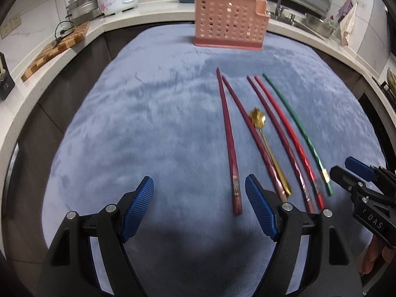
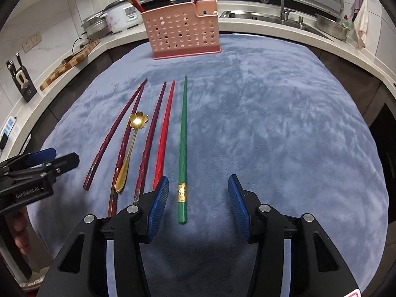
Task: Organize utensils
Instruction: 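Move both open tools back down to the remaining utensils, then grasp a dark red chopstick with the left tool while the right tool grasps the green chopstick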
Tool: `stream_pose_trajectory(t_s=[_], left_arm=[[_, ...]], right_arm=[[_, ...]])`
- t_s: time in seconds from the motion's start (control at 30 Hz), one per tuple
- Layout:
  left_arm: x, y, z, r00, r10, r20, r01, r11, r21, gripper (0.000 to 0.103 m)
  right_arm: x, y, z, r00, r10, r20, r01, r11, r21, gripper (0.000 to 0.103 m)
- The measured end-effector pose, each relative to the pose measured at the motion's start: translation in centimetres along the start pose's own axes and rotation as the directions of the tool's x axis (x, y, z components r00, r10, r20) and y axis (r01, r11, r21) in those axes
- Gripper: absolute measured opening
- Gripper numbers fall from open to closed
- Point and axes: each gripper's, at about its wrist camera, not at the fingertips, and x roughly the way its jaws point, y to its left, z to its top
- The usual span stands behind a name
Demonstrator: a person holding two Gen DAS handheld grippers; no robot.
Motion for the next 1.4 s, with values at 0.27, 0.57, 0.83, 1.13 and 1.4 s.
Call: stream_pose_trajectory(t_s=[0.27, 0.57, 0.83, 1.13, 1.4], left_arm=[[1.2, -1.0, -1.0, 1.000, 0.004, -0.023, -0.003, 0.999, 0.034, 0.069], [2.3, -0.9, -1.2, 0.999, 0.004, -0.045, -0.003, 1.000, 0.026, 0.063], [2.6, -1.4, -0.8, 0.999, 0.001, -0.038, 0.000, 0.999, 0.046, 0.048], [2.5, -1.2, -0.7, 0.999, -0.012, -0.043, 0.014, 0.999, 0.044, 0.024], [2.2, -0.5, -0.5, 0.999, -0.022, -0.049, 0.023, 1.000, 0.014, 0.009]], right_arm=[[1.0, 0.5, -0.7, 1.000, -0.002, -0.030, 0.001, 1.000, -0.013, 0.033], [1.6, 0.2, -0.8, 0.999, -0.005, -0.037, 0.005, 1.000, -0.008, 0.026], [1.7, 0.2, -0.8, 0.999, 0.006, -0.038, -0.006, 1.000, -0.011, 0.019], [1.7, 0.1, -0.9, 0.999, 0.000, -0.034, -0.001, 1.000, -0.013, 0.009], [1.2, -0.2, -0.8, 1.000, 0.006, -0.028, -0.006, 1.000, -0.006, 0.008]])
